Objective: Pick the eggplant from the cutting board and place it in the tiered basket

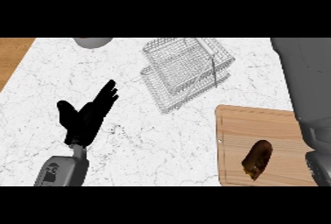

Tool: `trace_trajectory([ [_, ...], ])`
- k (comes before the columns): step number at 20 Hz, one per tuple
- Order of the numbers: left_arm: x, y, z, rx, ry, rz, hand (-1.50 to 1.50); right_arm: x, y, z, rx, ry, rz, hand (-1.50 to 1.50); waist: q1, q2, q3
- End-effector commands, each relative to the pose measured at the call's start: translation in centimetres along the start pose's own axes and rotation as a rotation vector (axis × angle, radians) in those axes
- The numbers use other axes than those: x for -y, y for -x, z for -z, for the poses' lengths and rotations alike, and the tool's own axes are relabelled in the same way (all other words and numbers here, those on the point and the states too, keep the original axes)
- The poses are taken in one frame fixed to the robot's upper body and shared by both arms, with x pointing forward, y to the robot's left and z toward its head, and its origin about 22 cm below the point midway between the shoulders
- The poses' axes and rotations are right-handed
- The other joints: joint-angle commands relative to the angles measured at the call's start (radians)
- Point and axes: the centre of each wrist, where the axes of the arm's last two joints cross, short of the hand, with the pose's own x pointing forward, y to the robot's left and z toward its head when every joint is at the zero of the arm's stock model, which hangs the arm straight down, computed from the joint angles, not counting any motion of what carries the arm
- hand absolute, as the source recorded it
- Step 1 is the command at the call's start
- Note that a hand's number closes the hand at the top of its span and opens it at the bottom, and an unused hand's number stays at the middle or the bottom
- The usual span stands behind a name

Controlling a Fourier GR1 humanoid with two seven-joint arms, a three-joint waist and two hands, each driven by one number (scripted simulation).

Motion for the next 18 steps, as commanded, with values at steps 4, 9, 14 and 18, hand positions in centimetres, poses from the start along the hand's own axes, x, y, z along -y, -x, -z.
trace_trajectory([
  [4, -0.1, -1.6, 1.0, -0.002, 0.000, 0.002, 0.00, -8.4, -0.2, 2.4, -0.034, -0.042, 0.062, 1.50, 0.008, 0.004, 0.000],
  [9, 0.4, -1.9, 0.5, 0.009, 0.011, 0.010, 0.00, -9.6, 1.6, 2.8, -0.013, -0.067, 0.373, -1.50, 0.021, 0.009, 0.001],
  [14, 1.7, -0.7, 0.0, 0.000, 0.035, -0.014, 0.00, -12.8, 0.6, 3.3, 0.065, -0.120, 0.435, -1.50, 0.029, 0.009, 0.001],
  [18, 2.6, -1.4, 1.1, -0.004, 0.022, 0.011, 0.00, -12.4, -2.4, 3.9, 0.136, -0.089, 0.445, -1.50, 0.022, 0.005, 0.000],
])
